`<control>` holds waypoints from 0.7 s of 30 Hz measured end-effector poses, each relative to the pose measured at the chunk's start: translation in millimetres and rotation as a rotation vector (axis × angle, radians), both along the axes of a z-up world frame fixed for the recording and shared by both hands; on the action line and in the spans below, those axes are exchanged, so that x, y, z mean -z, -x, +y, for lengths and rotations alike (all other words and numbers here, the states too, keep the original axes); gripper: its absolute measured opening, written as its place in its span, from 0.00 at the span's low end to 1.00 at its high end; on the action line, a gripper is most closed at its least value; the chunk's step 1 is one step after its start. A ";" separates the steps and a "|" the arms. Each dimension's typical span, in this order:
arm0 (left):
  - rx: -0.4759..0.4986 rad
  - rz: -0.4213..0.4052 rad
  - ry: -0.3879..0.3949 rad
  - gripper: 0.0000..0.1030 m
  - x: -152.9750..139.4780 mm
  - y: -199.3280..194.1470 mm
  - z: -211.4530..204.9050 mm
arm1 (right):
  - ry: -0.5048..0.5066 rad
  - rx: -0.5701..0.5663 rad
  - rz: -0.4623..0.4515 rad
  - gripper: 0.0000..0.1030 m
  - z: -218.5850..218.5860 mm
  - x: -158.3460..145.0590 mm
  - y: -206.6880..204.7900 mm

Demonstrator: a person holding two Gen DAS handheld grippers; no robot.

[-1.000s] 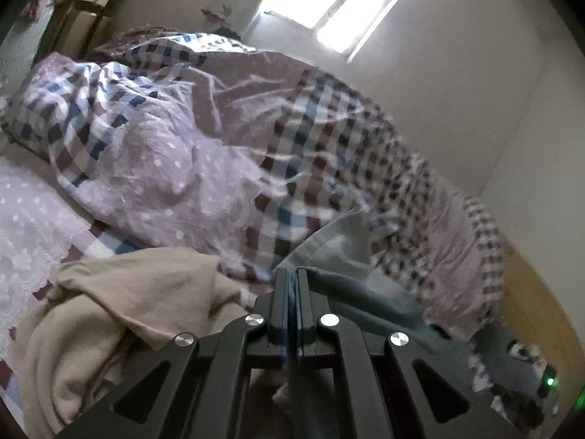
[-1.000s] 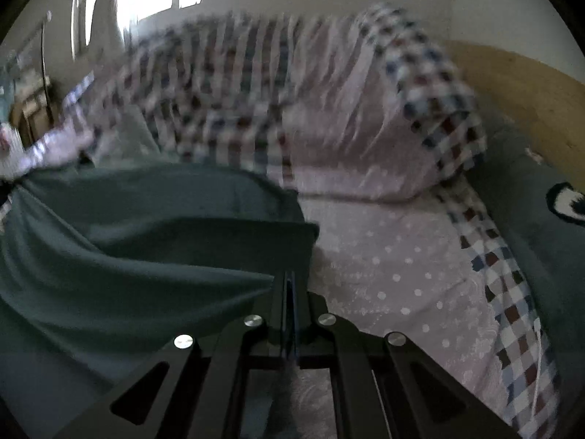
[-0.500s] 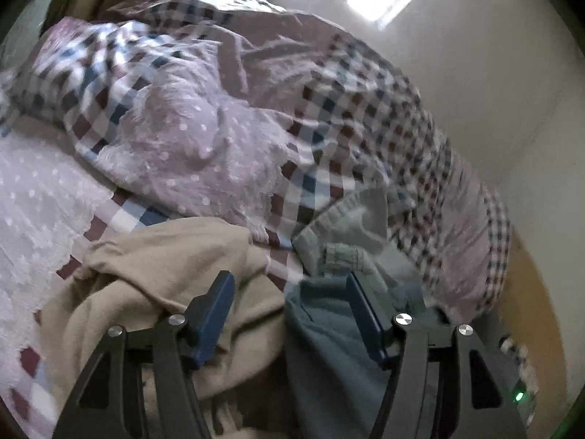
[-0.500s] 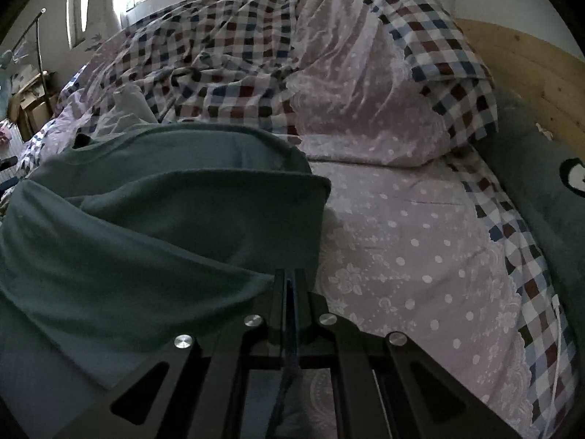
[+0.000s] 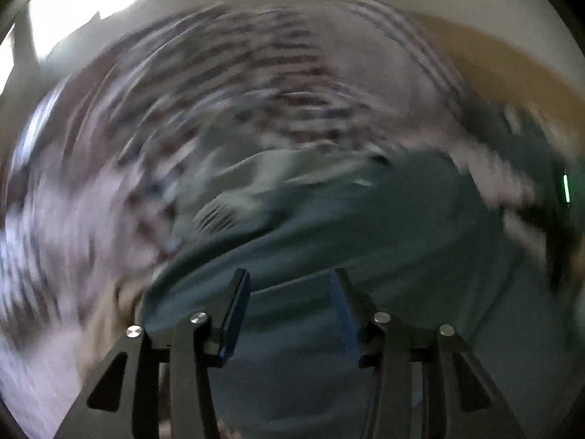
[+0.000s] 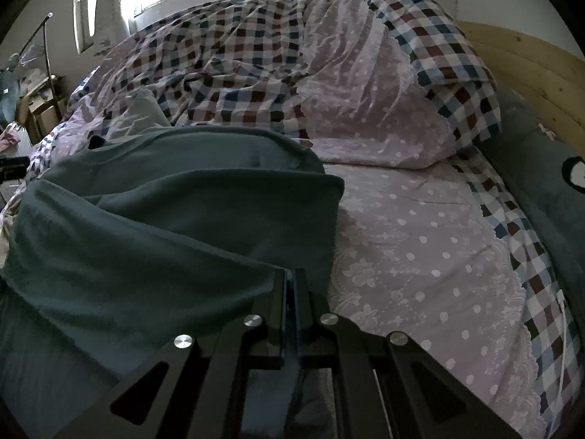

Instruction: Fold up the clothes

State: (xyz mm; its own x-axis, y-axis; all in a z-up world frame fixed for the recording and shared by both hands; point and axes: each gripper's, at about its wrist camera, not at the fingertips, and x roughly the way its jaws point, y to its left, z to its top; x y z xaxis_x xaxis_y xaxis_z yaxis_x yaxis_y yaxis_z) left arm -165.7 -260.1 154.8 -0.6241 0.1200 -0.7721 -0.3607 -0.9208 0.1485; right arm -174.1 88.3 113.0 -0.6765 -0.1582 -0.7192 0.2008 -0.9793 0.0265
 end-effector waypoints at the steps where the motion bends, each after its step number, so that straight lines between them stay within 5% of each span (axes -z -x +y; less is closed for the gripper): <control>1: 0.035 -0.003 0.047 0.50 4.2 0.3 10.7 | 0.000 -0.002 0.000 0.02 0.0 0.2 -0.6; 10: 0.072 -0.056 0.198 0.50 41.5 21.7 25.4 | 0.004 -0.010 -0.001 0.03 0.6 2.4 -1.4; 15: -0.002 -0.024 0.155 0.08 36.8 27.4 8.9 | 0.003 -0.014 -0.001 0.03 0.9 3.8 -1.1; 21: 0.011 -0.022 0.134 0.01 38.5 28.9 3.7 | 0.013 -0.024 0.001 0.02 3.2 4.0 -3.2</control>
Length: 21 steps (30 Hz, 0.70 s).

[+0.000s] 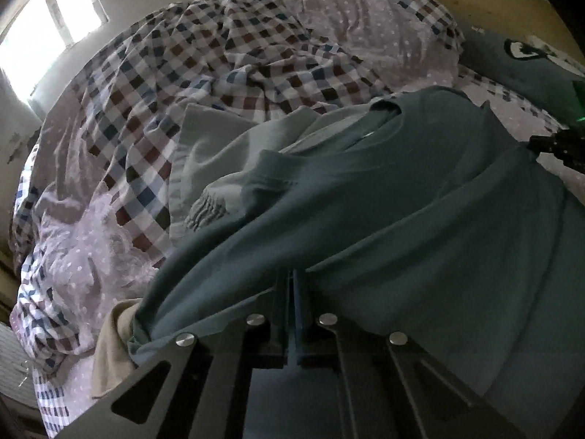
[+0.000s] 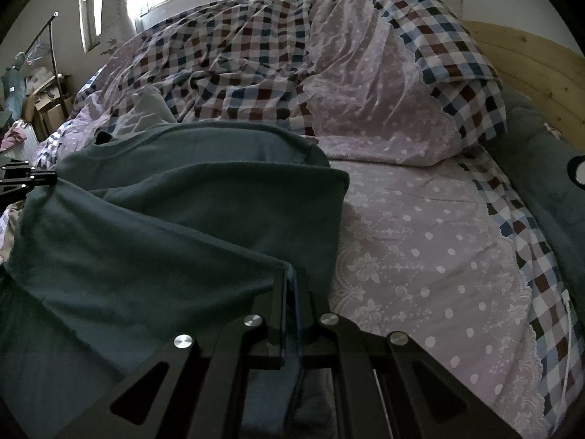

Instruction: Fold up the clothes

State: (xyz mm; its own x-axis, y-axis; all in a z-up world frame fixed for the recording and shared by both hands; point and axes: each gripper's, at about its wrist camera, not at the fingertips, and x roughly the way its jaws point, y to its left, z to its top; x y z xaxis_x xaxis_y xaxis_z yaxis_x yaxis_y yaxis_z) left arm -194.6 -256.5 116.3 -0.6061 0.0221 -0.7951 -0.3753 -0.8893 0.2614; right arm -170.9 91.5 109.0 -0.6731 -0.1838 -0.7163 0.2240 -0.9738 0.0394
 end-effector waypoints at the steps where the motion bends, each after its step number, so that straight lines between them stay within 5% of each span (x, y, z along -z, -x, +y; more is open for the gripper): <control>1: 0.013 -0.005 0.003 0.01 0.4 -1.2 1.6 | 0.001 0.000 0.001 0.02 0.4 0.0 -0.3; 4: 0.052 -0.015 0.027 0.17 1.5 -4.9 10.1 | 0.006 0.000 0.005 0.02 1.7 -0.9 -1.2; 6: 0.068 -0.011 0.044 0.54 2.6 -5.6 15.1 | 0.015 0.006 0.008 0.02 3.0 -0.7 -1.3; 8: 0.079 0.007 0.059 0.59 3.3 -5.2 19.4 | 0.030 0.012 0.007 0.02 4.0 0.4 -1.5; 13: 0.104 -0.013 0.125 0.57 16.4 0.4 26.2 | 0.041 0.024 0.008 0.02 5.7 2.6 -1.3; 14: 0.096 -0.011 0.122 0.46 17.0 1.1 25.1 | 0.044 0.027 0.010 0.02 6.3 2.9 -1.3; 15: 0.087 -0.005 0.114 0.25 16.6 1.6 23.7 | 0.048 0.030 0.012 0.02 7.1 2.9 -1.5; 18: 0.069 0.027 0.086 0.12 12.6 -0.8 19.3 | 0.052 0.030 0.016 0.02 8.3 2.7 -2.9; 21: 0.063 0.065 0.088 0.10 10.6 -7.4 16.8 | 0.045 0.026 0.026 0.02 8.2 1.3 -5.7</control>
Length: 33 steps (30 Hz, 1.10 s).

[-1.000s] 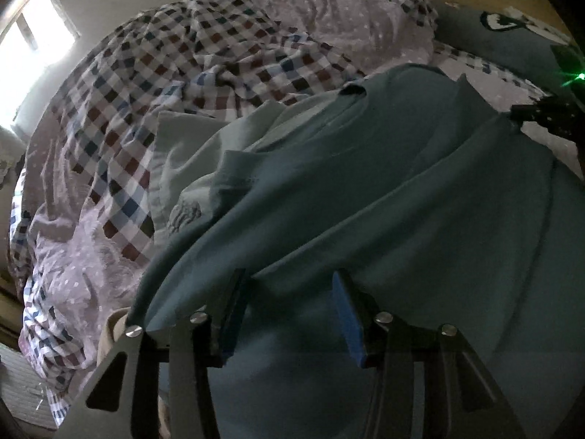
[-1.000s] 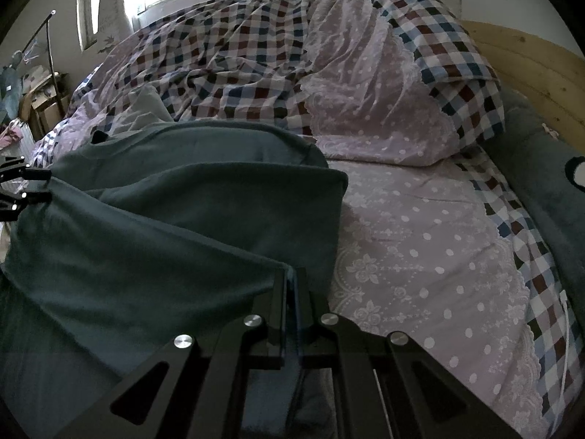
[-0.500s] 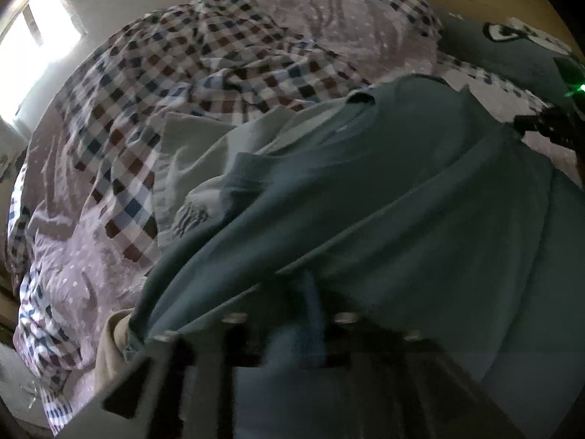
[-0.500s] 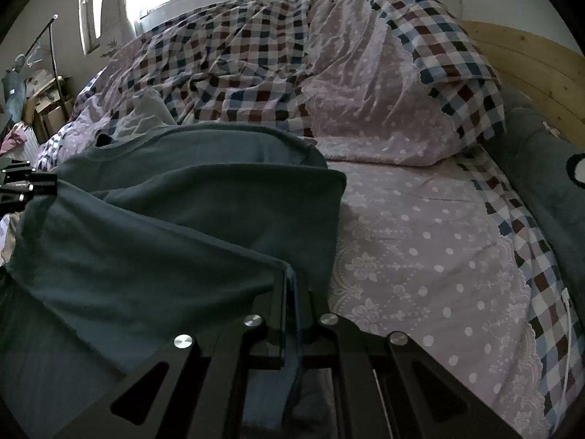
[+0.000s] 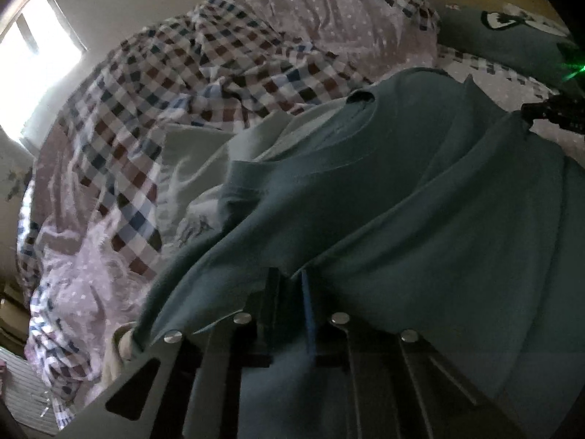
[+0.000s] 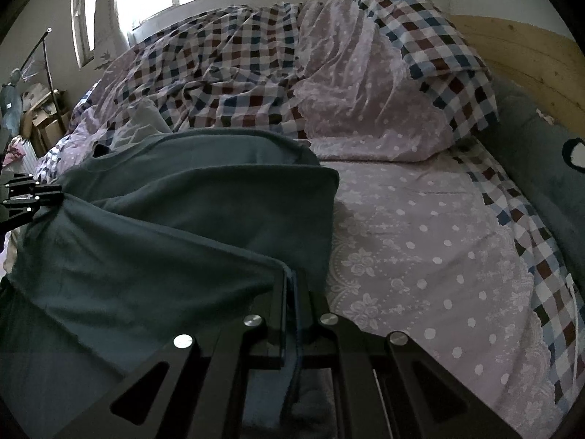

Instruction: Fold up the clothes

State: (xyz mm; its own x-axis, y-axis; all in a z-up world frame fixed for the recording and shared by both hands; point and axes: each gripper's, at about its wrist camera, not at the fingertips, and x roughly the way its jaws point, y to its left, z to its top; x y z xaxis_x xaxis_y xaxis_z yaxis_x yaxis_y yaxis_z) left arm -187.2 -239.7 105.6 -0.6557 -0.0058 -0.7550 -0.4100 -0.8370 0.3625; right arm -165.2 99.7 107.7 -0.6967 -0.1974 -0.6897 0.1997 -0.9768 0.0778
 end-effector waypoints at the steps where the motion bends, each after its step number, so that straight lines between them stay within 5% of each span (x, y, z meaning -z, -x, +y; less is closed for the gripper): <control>1: -0.005 0.006 -0.009 0.10 -0.9 -1.6 -1.8 | -0.002 -0.001 0.004 0.02 -0.1 -0.7 -1.3; 11: 0.002 -0.048 -0.065 0.11 -1.7 -10.6 -11.3 | 0.034 0.004 0.032 0.02 0.7 -3.9 -9.8; 15: 0.002 -0.041 -0.022 0.29 3.5 -7.9 -1.9 | 0.056 0.010 0.035 0.02 0.1 -2.6 -10.6; 16: 0.001 -0.035 -0.009 0.29 5.0 -7.4 0.3 | 0.059 0.010 0.036 0.02 -0.2 -2.3 -10.8; 18: -0.006 -0.018 0.014 0.06 6.9 -6.6 3.4 | 0.053 0.008 0.037 0.02 -1.5 -2.1 -11.0; 33: -0.081 0.077 -0.123 0.01 -17.4 -15.4 -11.6 | 0.042 0.068 0.056 0.01 7.5 -7.2 -4.7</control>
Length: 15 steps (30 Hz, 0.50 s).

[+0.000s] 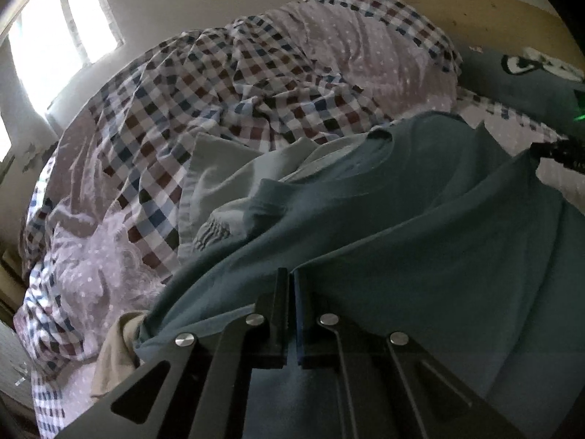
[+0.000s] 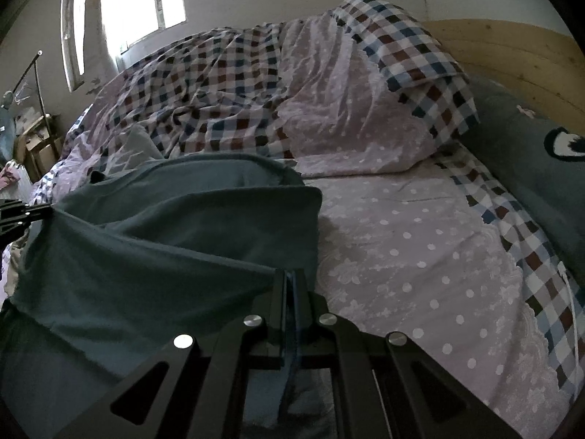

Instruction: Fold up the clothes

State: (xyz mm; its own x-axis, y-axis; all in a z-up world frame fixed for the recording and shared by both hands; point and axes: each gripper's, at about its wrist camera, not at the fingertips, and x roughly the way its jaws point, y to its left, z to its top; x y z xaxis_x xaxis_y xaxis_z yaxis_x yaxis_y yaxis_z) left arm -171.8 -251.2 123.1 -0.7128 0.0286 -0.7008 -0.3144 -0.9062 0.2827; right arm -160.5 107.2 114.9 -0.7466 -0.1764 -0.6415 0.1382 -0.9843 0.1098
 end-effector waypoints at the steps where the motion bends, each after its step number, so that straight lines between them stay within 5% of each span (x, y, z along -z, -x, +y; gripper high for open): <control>1: -0.006 0.000 -0.010 0.01 -0.6 0.3 -1.8 | -0.003 0.001 -0.004 0.01 -0.4 -0.1 3.0; 11: -0.102 -0.006 -0.060 0.02 7.0 2.3 -16.9 | -0.067 -0.003 -0.041 0.02 -18.9 5.0 37.6; 15: -0.161 -0.025 -0.109 0.08 8.2 5.4 -20.8 | -0.076 0.050 -0.118 0.12 -16.8 15.6 48.1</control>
State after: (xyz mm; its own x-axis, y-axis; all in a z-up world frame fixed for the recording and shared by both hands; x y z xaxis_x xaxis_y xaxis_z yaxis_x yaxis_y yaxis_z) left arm -177.2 -272.0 114.8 -0.6970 -0.0073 -0.7170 -0.1687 -0.9702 0.1739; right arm -208.6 90.4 99.3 -0.6718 -0.0890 -0.7354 0.0797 -0.9957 0.0476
